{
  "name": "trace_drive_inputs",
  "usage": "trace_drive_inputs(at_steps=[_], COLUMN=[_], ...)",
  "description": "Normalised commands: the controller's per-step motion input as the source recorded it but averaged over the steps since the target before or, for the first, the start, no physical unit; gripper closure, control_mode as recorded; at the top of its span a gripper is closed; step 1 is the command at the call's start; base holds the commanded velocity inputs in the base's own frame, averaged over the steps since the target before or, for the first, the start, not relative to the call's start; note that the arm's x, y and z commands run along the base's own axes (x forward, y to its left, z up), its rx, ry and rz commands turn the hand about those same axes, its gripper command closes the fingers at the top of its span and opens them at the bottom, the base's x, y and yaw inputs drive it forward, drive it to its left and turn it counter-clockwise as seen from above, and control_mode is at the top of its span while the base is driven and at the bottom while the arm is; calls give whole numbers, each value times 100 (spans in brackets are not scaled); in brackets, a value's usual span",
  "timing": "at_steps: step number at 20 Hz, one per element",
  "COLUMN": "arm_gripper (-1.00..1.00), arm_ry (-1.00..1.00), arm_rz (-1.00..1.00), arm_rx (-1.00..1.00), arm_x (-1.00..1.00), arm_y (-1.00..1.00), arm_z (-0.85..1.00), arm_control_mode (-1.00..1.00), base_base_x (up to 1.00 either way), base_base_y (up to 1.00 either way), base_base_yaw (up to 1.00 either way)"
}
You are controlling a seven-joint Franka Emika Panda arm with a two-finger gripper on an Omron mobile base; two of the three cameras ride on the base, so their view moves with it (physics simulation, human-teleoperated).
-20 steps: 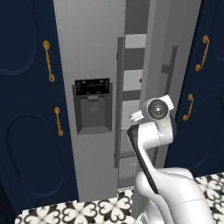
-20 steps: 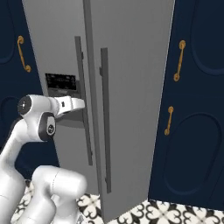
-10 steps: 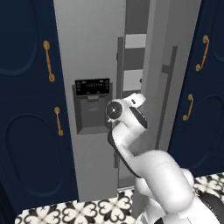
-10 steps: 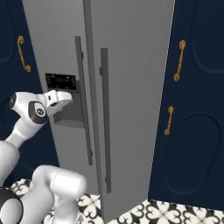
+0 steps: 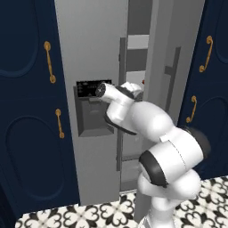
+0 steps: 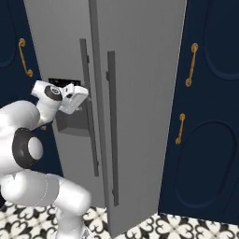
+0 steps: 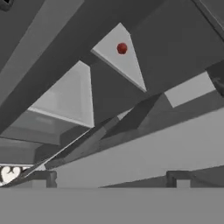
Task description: Take the strawberry from the fridge and place it on top of the pancake, located on the dining counter.
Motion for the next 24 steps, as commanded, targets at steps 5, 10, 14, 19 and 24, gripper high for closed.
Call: trace_drive_inputs(at_steps=[5, 10, 14, 19, 24], arm_gripper=[-100, -100, -100, -100, -100], arm_ry=[5, 0, -2, -8, -8], arm_rz=[-17, -14, -12, -12, -12], arm_rx=[-1, 0, 0, 0, 0], arm_x=[20, -2, -41, -77, -58], arm_y=[-65, -79, -81, -87, -99], arm_z=[0, 0, 0, 0, 0], arm_control_mode=[-100, -100, -100, -100, -100], base_base_x=[0, 0, 0, 0, 0], base_base_y=[0, 0, 0, 0, 0], base_base_yaw=[0, 0, 0, 0, 0])
